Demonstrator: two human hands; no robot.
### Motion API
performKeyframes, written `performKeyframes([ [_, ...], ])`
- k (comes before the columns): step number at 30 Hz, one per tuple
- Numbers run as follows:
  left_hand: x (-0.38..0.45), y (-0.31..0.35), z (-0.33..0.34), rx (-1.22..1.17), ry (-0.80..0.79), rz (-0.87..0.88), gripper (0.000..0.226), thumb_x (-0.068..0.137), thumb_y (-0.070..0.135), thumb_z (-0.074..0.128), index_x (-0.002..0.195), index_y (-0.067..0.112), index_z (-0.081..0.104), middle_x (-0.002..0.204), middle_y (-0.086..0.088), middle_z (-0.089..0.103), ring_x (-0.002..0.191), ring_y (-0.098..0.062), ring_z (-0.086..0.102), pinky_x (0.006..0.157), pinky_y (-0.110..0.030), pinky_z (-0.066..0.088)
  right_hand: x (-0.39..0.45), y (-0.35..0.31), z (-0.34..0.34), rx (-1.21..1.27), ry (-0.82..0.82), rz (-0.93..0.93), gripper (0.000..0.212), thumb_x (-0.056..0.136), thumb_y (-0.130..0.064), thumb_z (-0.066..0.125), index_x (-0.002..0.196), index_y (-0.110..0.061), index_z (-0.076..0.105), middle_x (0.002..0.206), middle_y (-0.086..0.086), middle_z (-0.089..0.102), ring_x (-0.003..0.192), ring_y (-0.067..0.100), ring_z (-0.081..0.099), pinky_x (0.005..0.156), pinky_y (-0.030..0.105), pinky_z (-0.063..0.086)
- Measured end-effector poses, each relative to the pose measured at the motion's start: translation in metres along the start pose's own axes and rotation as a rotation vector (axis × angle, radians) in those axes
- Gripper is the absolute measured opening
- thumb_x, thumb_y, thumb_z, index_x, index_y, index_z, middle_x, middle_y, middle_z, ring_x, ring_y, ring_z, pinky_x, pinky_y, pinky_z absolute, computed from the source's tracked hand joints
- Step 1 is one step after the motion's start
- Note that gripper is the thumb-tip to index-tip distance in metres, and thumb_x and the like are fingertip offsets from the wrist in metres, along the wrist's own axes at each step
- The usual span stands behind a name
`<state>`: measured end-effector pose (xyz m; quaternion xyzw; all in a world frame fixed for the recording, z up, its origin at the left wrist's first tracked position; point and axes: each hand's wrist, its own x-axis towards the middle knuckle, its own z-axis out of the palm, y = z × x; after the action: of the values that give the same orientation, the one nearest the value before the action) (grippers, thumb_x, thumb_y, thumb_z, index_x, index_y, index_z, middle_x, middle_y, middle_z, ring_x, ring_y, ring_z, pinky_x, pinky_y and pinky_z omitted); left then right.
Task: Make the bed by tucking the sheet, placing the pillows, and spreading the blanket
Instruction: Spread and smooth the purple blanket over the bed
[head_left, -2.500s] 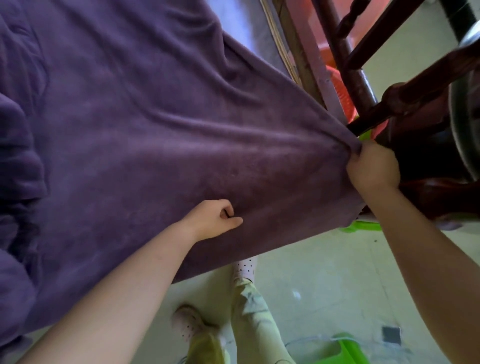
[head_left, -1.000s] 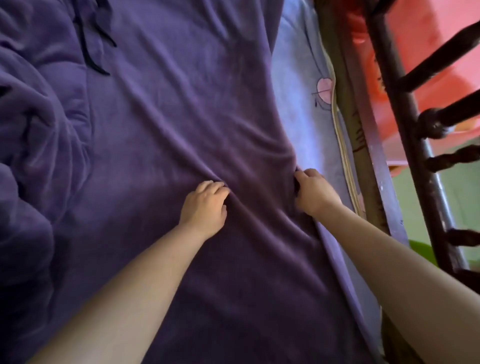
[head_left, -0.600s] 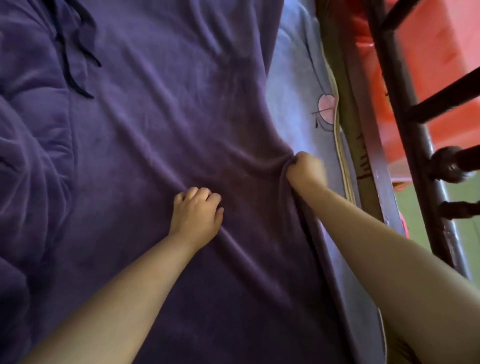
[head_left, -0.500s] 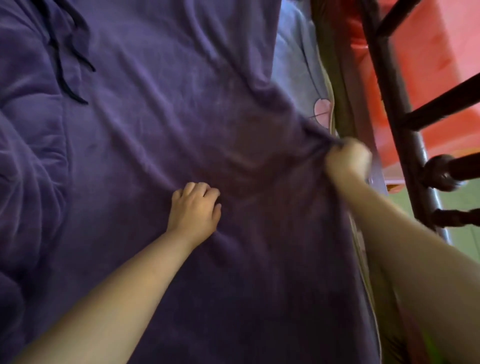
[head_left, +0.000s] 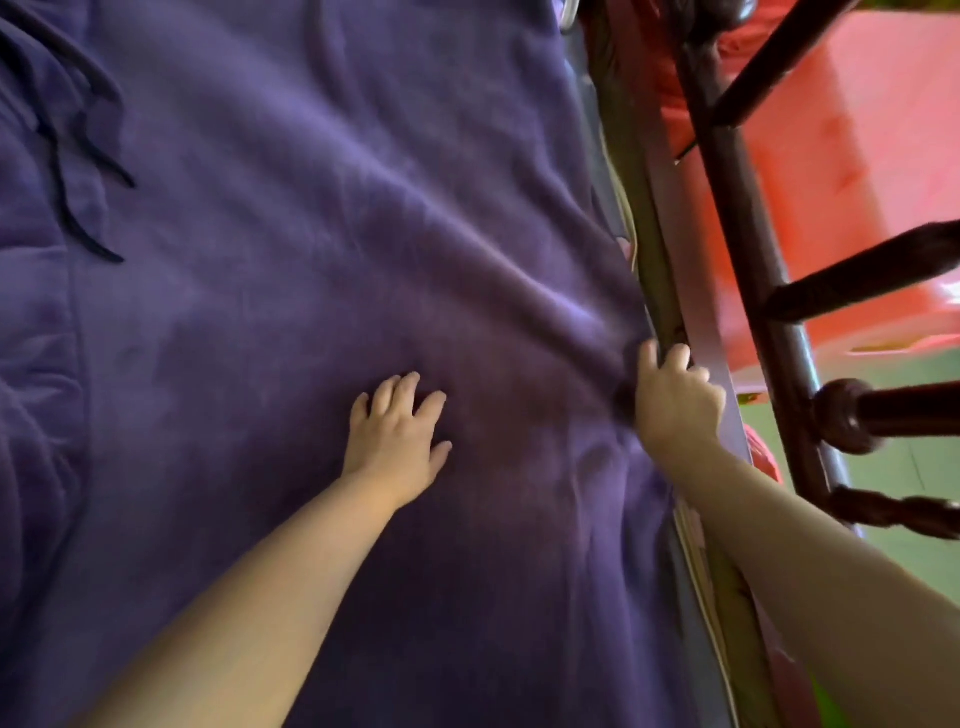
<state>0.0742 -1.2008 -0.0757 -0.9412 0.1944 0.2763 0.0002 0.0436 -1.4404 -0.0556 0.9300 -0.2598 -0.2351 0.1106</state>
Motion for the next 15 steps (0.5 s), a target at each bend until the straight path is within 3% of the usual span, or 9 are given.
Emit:
performKeyframes([
  [2, 0.012, -0.007, -0.003, -0.017, 0.195, 0.093, 0.044, 0.072, 0.032, 0.075, 0.109, 0.01, 0.066, 0.122, -0.021, 0.059, 0.114, -0.037, 0.058, 0.093, -0.05, 0.046, 0.013, -0.011, -0.001, -0.02, 0.012, -0.044, 0.04, 0.088, -0.001, 0.026, 0.112, -0.002, 0.058, 0.111, 0.023, 0.056, 0.094, 0.04, 0.059, 0.072, 0.039, 0.05],
  [3, 0.017, -0.01, -0.004, 0.003, 0.245, 0.134, 0.04, 0.06, 0.028, 0.084, 0.092, 0.007, 0.072, 0.103, -0.019, 0.068, 0.095, -0.037, 0.067, 0.077, -0.048, 0.053, 0.02, -0.014, 0.0, 0.005, 0.014, -0.068, 0.037, 0.093, -0.003, 0.029, 0.119, -0.002, 0.055, 0.123, 0.022, 0.05, 0.108, 0.04, 0.052, 0.082, 0.041, 0.048],
  [5, 0.03, -0.017, -0.01, -0.005, 0.286, 0.156, 0.038, 0.049, 0.023, 0.089, 0.08, 0.006, 0.072, 0.088, -0.016, 0.071, 0.078, -0.035, 0.07, 0.062, -0.042, 0.056, 0.036, -0.023, -0.015, 0.006, 0.006, -0.105, 0.035, 0.094, -0.008, 0.036, 0.124, -0.004, 0.054, 0.134, 0.018, 0.043, 0.12, 0.037, 0.044, 0.089, 0.041, 0.046],
  [7, 0.045, -0.022, -0.018, -0.039, 0.306, 0.158, 0.04, 0.05, 0.02, 0.089, 0.083, 0.005, 0.072, 0.091, -0.017, 0.071, 0.08, -0.037, 0.07, 0.063, -0.043, 0.057, 0.059, -0.033, -0.03, 0.038, 0.051, -0.199, 0.035, 0.091, -0.012, 0.044, 0.123, -0.003, 0.053, 0.135, 0.02, 0.042, 0.12, 0.038, 0.045, 0.089, 0.042, 0.047],
  [9, 0.059, -0.027, -0.02, -0.064, 0.303, 0.155, 0.043, 0.051, 0.019, 0.088, 0.088, 0.003, 0.072, 0.098, -0.02, 0.071, 0.088, -0.04, 0.069, 0.066, -0.047, 0.057, 0.086, -0.044, -0.046, 0.241, 0.098, -0.247, 0.035, 0.091, -0.01, 0.043, 0.123, 0.0, 0.049, 0.134, 0.026, 0.044, 0.117, 0.042, 0.048, 0.09, 0.044, 0.046],
  [11, 0.075, -0.032, -0.025, -0.069, 0.311, 0.152, 0.047, 0.052, 0.019, 0.088, 0.093, 0.002, 0.072, 0.103, -0.023, 0.07, 0.094, -0.042, 0.068, 0.069, -0.049, 0.056, 0.118, -0.057, -0.062, 0.494, 0.135, -0.195, 0.035, 0.093, -0.013, 0.041, 0.124, 0.004, 0.046, 0.13, 0.03, 0.047, 0.116, 0.044, 0.049, 0.093, 0.043, 0.043],
  [15, 0.113, -0.038, -0.037, -0.059, 0.366, 0.158, 0.048, 0.061, 0.023, 0.082, 0.102, 0.0, 0.07, 0.11, -0.025, 0.068, 0.1, -0.043, 0.067, 0.075, -0.051, 0.055, 0.175, -0.077, -0.086, 0.8, 0.04, -0.082, 0.038, 0.097, -0.019, 0.035, 0.126, 0.004, 0.045, 0.132, 0.03, 0.049, 0.121, 0.04, 0.048, 0.095, 0.034, 0.039],
])
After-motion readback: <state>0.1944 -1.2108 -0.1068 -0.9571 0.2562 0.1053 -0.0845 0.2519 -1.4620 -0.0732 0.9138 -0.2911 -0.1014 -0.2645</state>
